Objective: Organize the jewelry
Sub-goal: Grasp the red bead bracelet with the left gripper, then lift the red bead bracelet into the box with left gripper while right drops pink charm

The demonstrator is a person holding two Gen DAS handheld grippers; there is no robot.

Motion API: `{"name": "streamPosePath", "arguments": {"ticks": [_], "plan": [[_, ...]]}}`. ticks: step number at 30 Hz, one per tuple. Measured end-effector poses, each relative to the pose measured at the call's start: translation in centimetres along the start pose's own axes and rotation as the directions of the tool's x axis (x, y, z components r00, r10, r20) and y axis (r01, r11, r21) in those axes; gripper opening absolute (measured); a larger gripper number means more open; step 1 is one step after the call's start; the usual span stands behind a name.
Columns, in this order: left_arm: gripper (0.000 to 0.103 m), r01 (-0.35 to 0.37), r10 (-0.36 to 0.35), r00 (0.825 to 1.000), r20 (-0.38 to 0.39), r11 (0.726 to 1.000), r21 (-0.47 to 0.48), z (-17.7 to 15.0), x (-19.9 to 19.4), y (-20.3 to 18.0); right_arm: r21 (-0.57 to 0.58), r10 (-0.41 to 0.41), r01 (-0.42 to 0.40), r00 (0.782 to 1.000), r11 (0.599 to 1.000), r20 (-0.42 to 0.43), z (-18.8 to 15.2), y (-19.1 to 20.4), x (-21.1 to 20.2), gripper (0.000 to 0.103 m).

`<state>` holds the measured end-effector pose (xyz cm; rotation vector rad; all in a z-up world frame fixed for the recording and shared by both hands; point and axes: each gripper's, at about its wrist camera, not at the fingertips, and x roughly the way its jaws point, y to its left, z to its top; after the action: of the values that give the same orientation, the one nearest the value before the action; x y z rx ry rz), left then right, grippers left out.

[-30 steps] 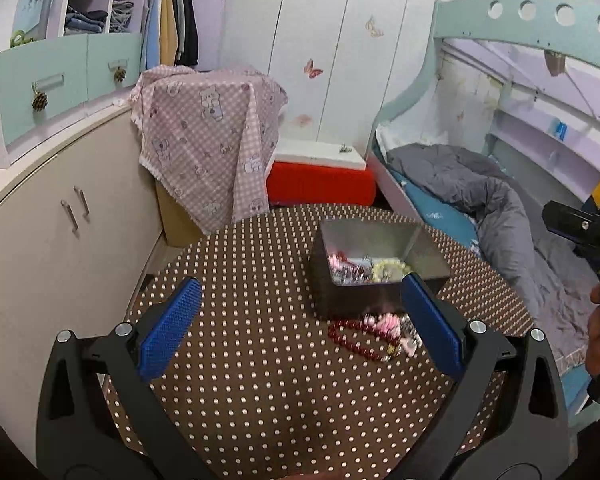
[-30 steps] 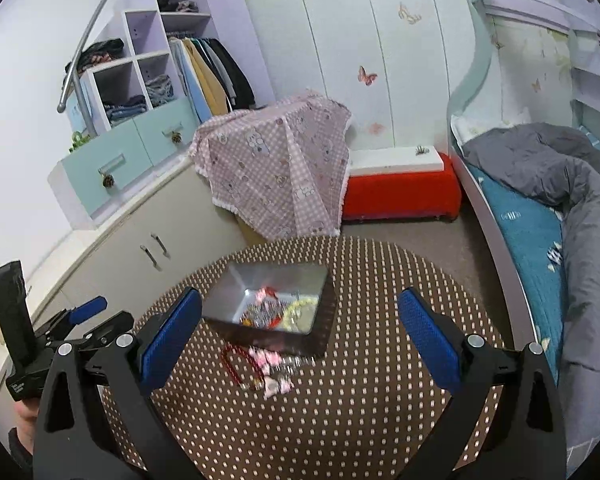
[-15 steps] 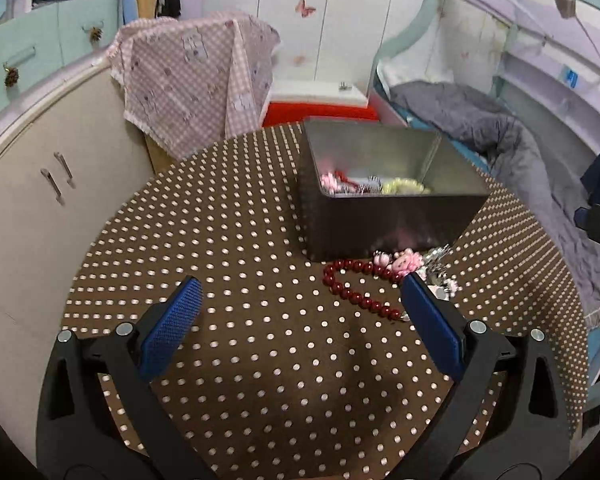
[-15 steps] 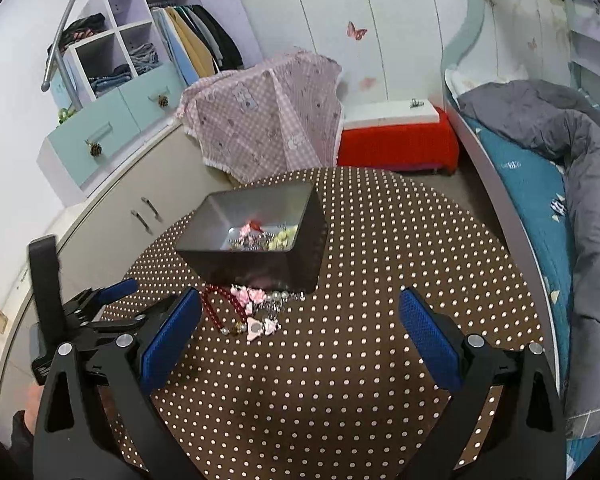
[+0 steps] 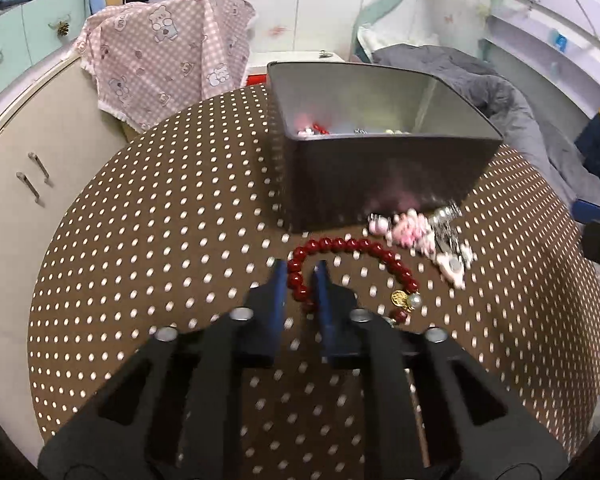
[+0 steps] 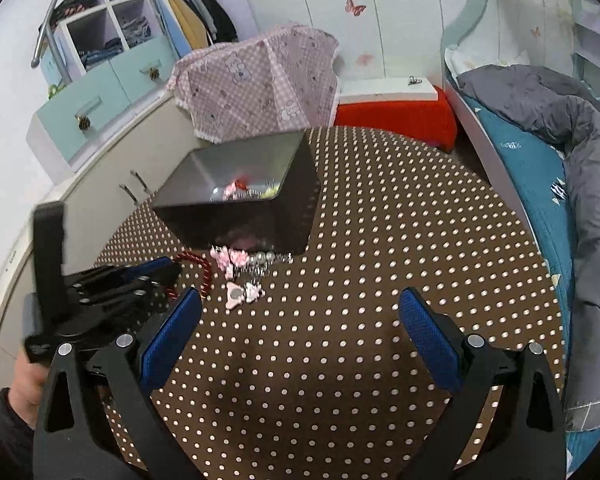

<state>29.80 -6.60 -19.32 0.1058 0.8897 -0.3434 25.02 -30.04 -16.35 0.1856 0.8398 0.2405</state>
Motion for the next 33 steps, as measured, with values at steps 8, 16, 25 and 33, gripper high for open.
{"name": "streamPosePath", "arguments": {"ticks": [8,16,25,33], "plan": [[0.011,-0.006,0.006,1.000,0.005,1.000,-0.003,-2.2,-1.6,0.7,-0.098,0.021,-0.027,0.998,0.995,-0.065,-0.8,2.5,4.0,0.088],[0.015,-0.023,0.022,1.000,0.010,1.000,0.008,-1.7,-1.0,0.8,-0.181,-0.022,0.007,0.997,0.983,-0.079,-0.8,4.3,6.1,0.066],[0.019,-0.012,0.011,1.000,0.013,0.997,0.082,-1.6,-0.7,-0.5,-0.189,0.001,-0.013,0.998,0.982,-0.067,-1.3,3.4,5.5,0.029],[0.008,0.078,-0.079,0.997,0.022,0.995,0.062,-2.3,-1.9,-0.8,-0.180,0.037,-0.045,0.998,0.983,-0.043,-1.9,3.1,2.4,0.029]]}}
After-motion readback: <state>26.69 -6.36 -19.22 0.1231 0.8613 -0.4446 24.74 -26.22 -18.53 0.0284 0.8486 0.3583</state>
